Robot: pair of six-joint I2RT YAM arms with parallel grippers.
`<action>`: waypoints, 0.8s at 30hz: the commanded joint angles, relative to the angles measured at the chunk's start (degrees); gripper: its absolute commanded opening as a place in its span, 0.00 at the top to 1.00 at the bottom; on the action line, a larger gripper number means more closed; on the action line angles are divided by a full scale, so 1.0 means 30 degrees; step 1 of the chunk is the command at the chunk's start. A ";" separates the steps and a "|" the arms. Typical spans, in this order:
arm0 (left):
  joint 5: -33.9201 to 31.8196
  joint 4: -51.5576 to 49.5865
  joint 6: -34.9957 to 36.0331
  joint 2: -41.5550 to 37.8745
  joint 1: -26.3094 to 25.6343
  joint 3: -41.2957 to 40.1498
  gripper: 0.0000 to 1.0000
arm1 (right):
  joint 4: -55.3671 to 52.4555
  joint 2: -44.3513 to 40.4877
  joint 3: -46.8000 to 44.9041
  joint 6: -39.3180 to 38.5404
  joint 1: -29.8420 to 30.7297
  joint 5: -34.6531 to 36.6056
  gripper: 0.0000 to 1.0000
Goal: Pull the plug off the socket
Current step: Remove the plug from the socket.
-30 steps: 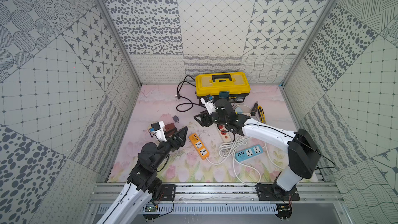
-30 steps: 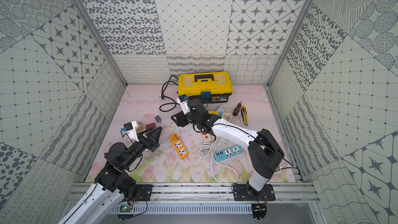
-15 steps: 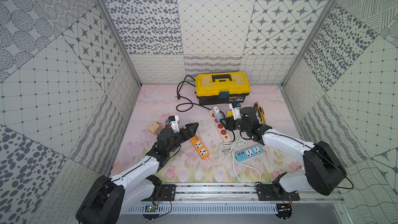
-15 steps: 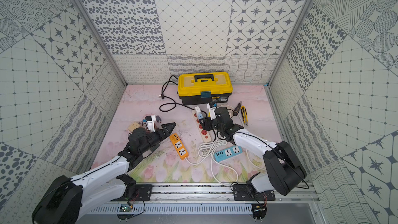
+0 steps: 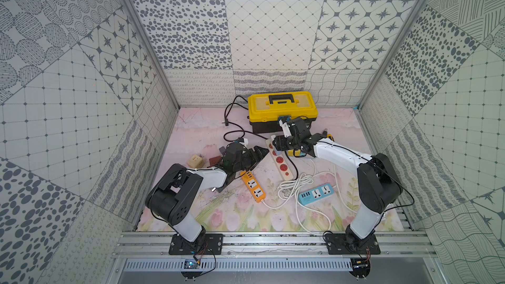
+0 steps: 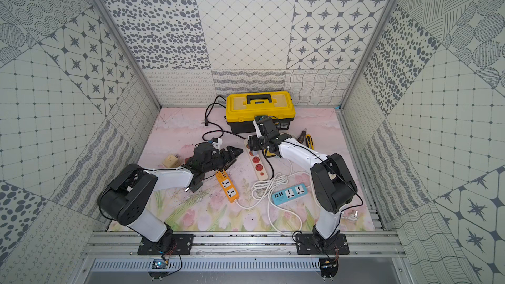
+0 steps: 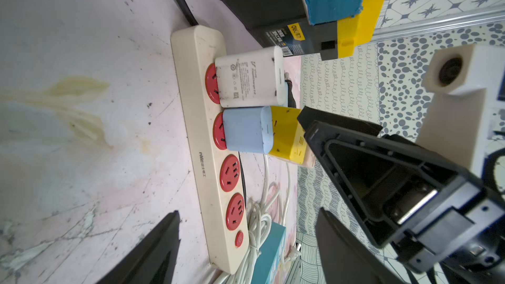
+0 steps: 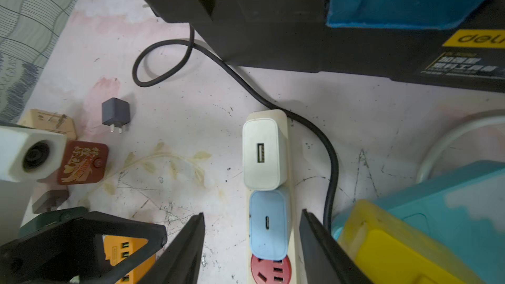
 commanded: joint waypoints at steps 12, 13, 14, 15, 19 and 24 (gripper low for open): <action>0.0051 -0.2278 -0.1388 0.1099 -0.0094 0.0965 0.18 | -0.5397 0.2880 0.3927 -0.1303 0.1394 0.4188 0.43; 0.0091 -0.2225 -0.1548 0.1232 -0.0096 0.0966 0.20 | -0.5478 0.2986 0.3957 -0.1363 0.1433 0.4344 0.44; 0.0142 -0.2150 -0.1722 0.1361 -0.0087 0.0967 0.20 | -0.5510 0.3076 0.3989 -0.1349 0.1451 0.4422 0.44; 0.0185 -0.2089 -0.1842 0.1516 -0.0094 0.0996 0.21 | -0.5510 0.3191 0.4018 -0.1385 0.1450 0.4449 0.45; 0.0577 -0.2053 -0.2262 0.2252 -0.0066 0.1413 0.26 | -0.5474 0.3836 0.4576 -0.1539 0.1452 0.4544 0.48; 0.0817 -0.3133 -0.2469 0.3103 -0.0043 0.2388 0.37 | -0.5523 0.4585 0.5248 -0.1540 0.1457 0.4379 0.53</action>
